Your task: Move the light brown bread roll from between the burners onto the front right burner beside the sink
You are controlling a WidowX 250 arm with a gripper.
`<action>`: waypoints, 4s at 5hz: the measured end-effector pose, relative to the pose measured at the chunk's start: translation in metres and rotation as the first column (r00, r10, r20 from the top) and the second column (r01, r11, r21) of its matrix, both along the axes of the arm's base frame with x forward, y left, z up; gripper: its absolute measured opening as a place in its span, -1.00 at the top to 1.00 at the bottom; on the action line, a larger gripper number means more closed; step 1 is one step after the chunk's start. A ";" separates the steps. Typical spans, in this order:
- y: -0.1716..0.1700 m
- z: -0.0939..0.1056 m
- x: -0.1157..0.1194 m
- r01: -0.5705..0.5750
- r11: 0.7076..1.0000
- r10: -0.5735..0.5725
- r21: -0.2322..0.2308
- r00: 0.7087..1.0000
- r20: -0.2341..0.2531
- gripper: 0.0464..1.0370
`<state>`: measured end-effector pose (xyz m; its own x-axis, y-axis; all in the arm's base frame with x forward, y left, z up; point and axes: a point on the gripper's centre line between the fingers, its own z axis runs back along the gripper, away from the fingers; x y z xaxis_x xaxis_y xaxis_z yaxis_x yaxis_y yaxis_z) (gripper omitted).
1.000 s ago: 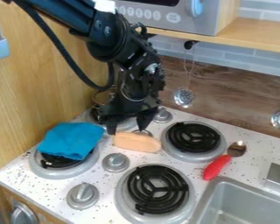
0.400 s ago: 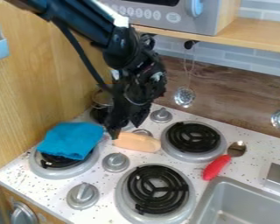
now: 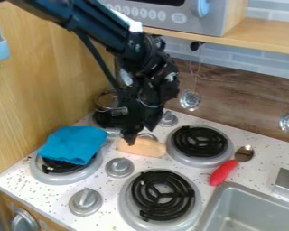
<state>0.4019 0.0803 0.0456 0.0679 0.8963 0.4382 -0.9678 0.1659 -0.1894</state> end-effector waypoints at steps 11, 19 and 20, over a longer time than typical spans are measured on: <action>0.002 -0.020 0.018 0.146 0.977 -0.156 -0.154 0.986 -0.054 -0.03; -0.080 -0.022 -0.106 0.927 0.358 -0.917 -0.113 0.326 -0.230 -0.03; -0.076 -0.027 -0.107 0.927 0.370 -0.910 -0.064 0.347 -0.229 -0.03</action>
